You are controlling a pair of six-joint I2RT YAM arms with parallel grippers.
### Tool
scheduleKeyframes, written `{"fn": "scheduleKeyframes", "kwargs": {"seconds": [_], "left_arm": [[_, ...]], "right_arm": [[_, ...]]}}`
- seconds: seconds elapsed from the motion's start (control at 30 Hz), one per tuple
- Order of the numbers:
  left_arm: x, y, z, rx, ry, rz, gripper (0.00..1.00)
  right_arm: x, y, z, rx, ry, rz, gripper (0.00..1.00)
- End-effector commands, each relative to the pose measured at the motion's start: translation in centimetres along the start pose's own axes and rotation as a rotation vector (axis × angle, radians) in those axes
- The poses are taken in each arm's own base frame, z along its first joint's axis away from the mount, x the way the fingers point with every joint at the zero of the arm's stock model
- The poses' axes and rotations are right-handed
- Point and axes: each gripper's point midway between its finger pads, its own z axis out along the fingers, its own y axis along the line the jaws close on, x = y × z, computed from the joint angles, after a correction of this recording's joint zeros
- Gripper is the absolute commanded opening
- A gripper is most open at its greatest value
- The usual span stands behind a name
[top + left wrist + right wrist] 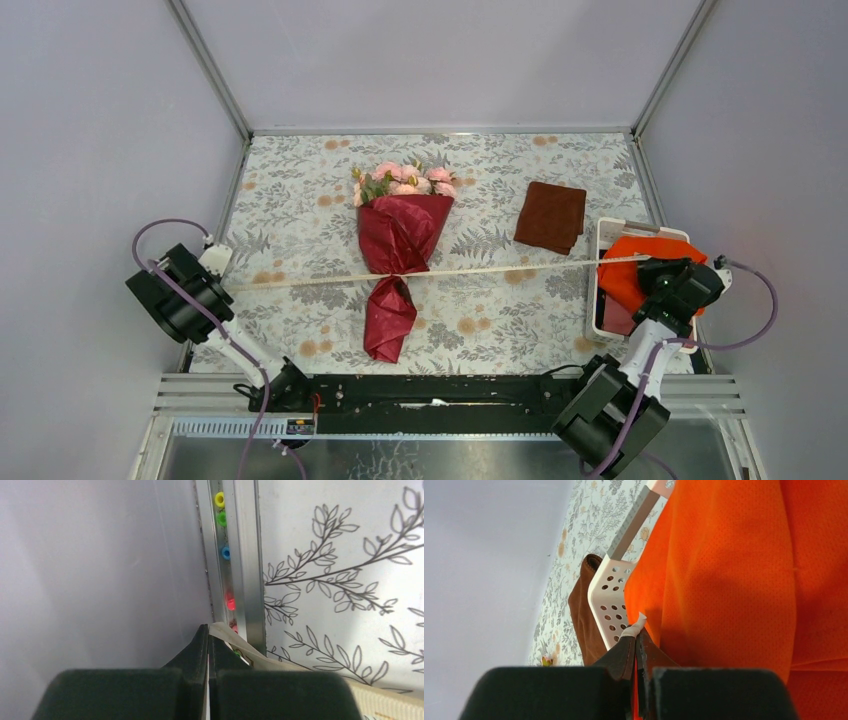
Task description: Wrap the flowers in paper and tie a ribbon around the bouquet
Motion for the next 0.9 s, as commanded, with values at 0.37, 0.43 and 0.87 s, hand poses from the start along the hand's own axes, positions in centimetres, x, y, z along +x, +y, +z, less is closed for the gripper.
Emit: {"fn": "scheduleKeyframes", "kwargs": {"seconds": [0.37, 0.43, 0.87], "left_arm": [[-12.0, -0.8, -11.5, 0.150, -0.335, -0.004, 0.00], [-15.1, -3.2, -14.4, 0.202, -0.408, 0.040, 0.00], [-22.6, -5.7, -19.0, 0.156, -0.523, 0.053, 0.00]], "right_arm": [[7.5, 21.4, -4.2, -0.757, 0.164, -0.605, 0.00], [10.5, 23.6, -5.8, -0.853, 0.226, -0.675, 0.00], [9.3, 28.8, -8.6, -0.814, 0.225, -0.768, 0.00]]}}
